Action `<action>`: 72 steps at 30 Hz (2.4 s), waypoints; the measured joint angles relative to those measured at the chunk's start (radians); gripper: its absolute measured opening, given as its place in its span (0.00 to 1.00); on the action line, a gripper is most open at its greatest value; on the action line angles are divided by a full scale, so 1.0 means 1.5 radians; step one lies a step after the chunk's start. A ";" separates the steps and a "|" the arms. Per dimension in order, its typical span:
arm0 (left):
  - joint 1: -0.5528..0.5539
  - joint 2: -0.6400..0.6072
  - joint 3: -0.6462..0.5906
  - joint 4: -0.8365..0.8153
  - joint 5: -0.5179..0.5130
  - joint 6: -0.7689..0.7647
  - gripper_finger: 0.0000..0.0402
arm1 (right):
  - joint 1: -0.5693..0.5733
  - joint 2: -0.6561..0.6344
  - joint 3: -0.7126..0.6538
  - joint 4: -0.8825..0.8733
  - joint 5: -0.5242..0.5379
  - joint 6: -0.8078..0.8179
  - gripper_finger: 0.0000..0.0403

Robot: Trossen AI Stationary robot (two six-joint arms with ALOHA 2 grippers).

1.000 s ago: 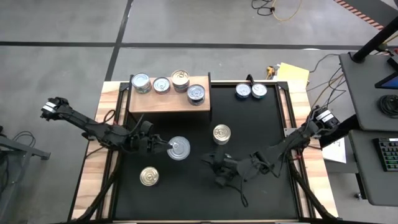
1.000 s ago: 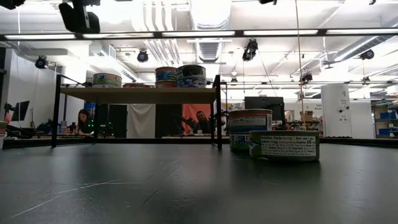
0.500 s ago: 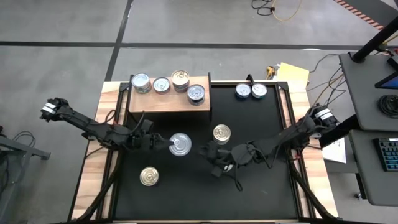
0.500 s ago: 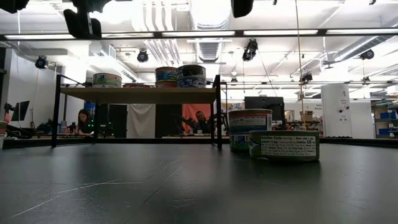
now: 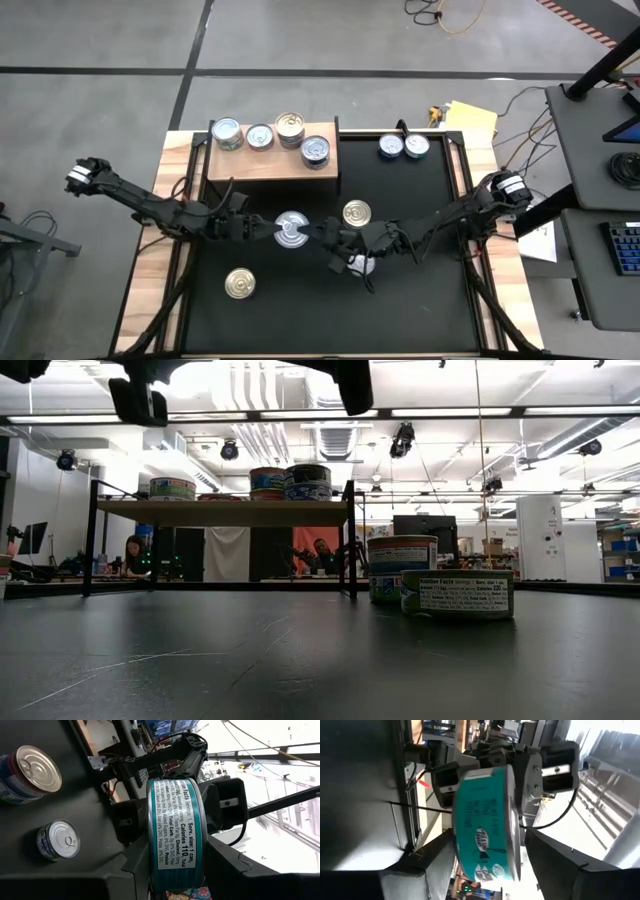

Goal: Stack canned seafood by type on shelf
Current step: Put the green/blue tuna can on the shelf

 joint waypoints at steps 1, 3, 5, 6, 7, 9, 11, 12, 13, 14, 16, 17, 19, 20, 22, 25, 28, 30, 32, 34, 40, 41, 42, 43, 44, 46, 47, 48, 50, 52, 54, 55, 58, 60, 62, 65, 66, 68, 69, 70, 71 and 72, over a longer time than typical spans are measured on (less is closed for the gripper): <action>0.000 0.005 0.000 0.005 0.000 -0.005 0.31 | 0.000 0.004 0.001 0.000 0.000 -0.008 0.56; 0.000 0.010 0.000 0.006 0.003 -0.012 0.31 | -0.002 0.012 0.006 -0.001 0.000 -0.020 0.52; 0.001 0.015 0.000 0.011 0.003 -0.010 0.32 | -0.002 0.019 0.011 0.000 0.000 -0.030 0.47; 0.001 0.015 0.000 0.011 0.003 -0.009 0.33 | -0.002 0.021 0.012 -0.001 0.000 -0.040 0.44; 0.001 0.014 0.000 0.011 0.001 -0.004 0.35 | -0.002 0.024 0.014 0.000 0.000 -0.045 0.40; 0.001 0.013 0.000 0.010 0.001 0.012 0.42 | -0.002 0.028 0.023 0.004 0.002 -0.044 0.33; 0.001 0.008 0.000 0.010 0.001 0.035 0.49 | -0.001 0.031 0.024 0.001 0.005 -0.045 0.32; 0.001 0.005 0.000 0.008 0.001 0.047 0.52 | -0.002 0.032 0.026 0.002 0.005 -0.045 0.32; 0.001 0.003 0.000 0.006 0.001 0.061 0.55 | -0.002 0.032 0.026 0.001 0.005 -0.044 0.32; 0.001 0.001 0.001 0.006 0.001 0.079 0.58 | -0.002 0.032 0.028 0.000 0.005 -0.042 0.32; 0.001 -0.008 0.007 0.005 0.001 0.123 0.63 | -0.002 0.031 0.031 0.005 0.009 -0.041 0.32; 0.001 -0.013 0.009 0.005 0.002 0.148 0.65 | -0.002 0.029 0.032 0.007 0.013 -0.041 0.32; 0.001 -0.029 0.013 0.000 0.002 0.210 0.68 | -0.002 0.027 0.033 0.026 0.032 -0.039 0.32; 0.001 -0.039 0.017 -0.011 0.001 0.244 0.69 | -0.002 0.024 0.033 0.036 0.040 -0.038 0.32; 0.003 -0.060 0.028 -0.055 -0.005 0.302 0.70 | -0.001 0.018 0.032 0.050 0.056 -0.035 0.32; 0.004 -0.093 0.052 -0.170 -0.024 0.384 0.70 | -0.002 0.009 0.032 0.097 0.076 0.008 0.32; 0.004 -0.123 0.094 -0.315 -0.041 0.455 0.70 | -0.012 -0.009 0.032 0.109 0.082 0.047 0.32; 0.004 -0.139 0.139 -0.415 -0.042 0.505 0.70 | -0.026 -0.014 0.034 0.104 0.073 0.086 0.32; 0.004 -0.147 0.194 -0.523 -0.051 0.543 0.70 | -0.043 -0.014 0.041 0.091 0.069 0.135 0.32; 0.004 -0.146 0.244 -0.630 -0.074 0.556 0.69 | -0.063 -0.012 0.058 0.049 0.065 0.188 0.32; 0.001 -0.124 0.324 -0.813 -0.166 0.564 0.64 | -0.132 -0.012 0.170 -0.213 -0.025 0.479 0.32; 0.001 -0.121 0.328 -0.829 -0.178 0.565 0.63 | -0.146 -0.012 0.191 -0.266 -0.058 0.526 0.32; 0.002 -0.118 0.329 -0.842 -0.189 0.565 0.63 | -0.160 -0.012 0.208 -0.310 -0.091 0.572 0.32; 0.002 -0.117 0.329 -0.852 -0.194 0.565 0.62 | -0.173 -0.008 0.224 -0.342 -0.122 0.609 0.32; 0.001 -0.117 0.329 -0.859 -0.203 0.566 0.62 | -0.184 0.000 0.240 -0.361 -0.149 0.640 0.32; 0.001 -0.118 0.329 -0.873 -0.209 0.566 0.61 | -0.200 0.012 0.263 -0.394 -0.167 0.675 0.32; 0.001 -0.119 0.329 -0.880 -0.209 0.566 0.61 | -0.203 0.025 0.273 -0.409 -0.166 0.676 0.32; 0.001 -0.121 0.329 -0.882 -0.211 0.567 0.61 | -0.205 0.037 0.286 -0.413 -0.167 0.674 0.32; 0.001 -0.123 0.329 -0.886 -0.216 0.567 0.60 | -0.205 0.064 0.304 -0.431 -0.159 0.667 0.32; 0.001 -0.131 0.333 -0.893 -0.216 0.567 0.60 | -0.203 0.094 0.327 -0.436 -0.113 0.648 0.32; 0.001 -0.136 0.345 -0.912 -0.217 0.566 0.60 | -0.203 0.118 0.350 -0.457 -0.059 0.625 0.32; 0.001 -0.140 0.353 -0.922 -0.218 0.563 0.60 | -0.203 0.132 0.365 -0.464 -0.037 0.616 0.32; 0.001 -0.150 0.371 -0.946 -0.224 0.560 0.60 | -0.207 0.169 0.398 -0.480 0.005 0.601 0.32; 0.001 -0.159 0.378 -0.949 -0.225 0.559 0.60 | -0.208 0.194 0.416 -0.479 0.036 0.587 0.32; 0.001 -0.168 0.382 -0.950 -0.225 0.559 0.60 | -0.207 0.219 0.431 -0.487 0.067 0.568 0.32; 0.001 -0.178 0.382 -0.951 -0.226 0.559 0.60 | -0.207 0.248 0.460 -0.497 0.088 0.556 0.32; 0.001 -0.181 0.382 -0.951 -0.226 0.560 0.60 | -0.207 0.257 0.471 -0.504 0.095 0.557 0.32; 0.001 -0.185 0.382 -0.952 -0.226 0.562 0.60 | -0.207 0.273 0.493 -0.521 0.106 0.569 0.32; 0.001 -0.186 0.382 -0.952 -0.226 0.562 0.60 | -0.207 0.282 0.504 -0.534 0.117 0.574 0.32; 0.001 -0.187 0.382 -0.952 -0.226 0.563 0.60 | -0.207 0.290 0.515 -0.544 0.126 0.581 0.32; 0.001 -0.187 0.382 -0.953 -0.226 0.563 0.60 | -0.207 0.297 0.526 -0.558 0.129 0.587 0.32; 0.002 -0.187 0.382 -0.953 -0.226 0.564 0.60 | -0.207 0.304 0.534 -0.574 0.129 0.594 0.32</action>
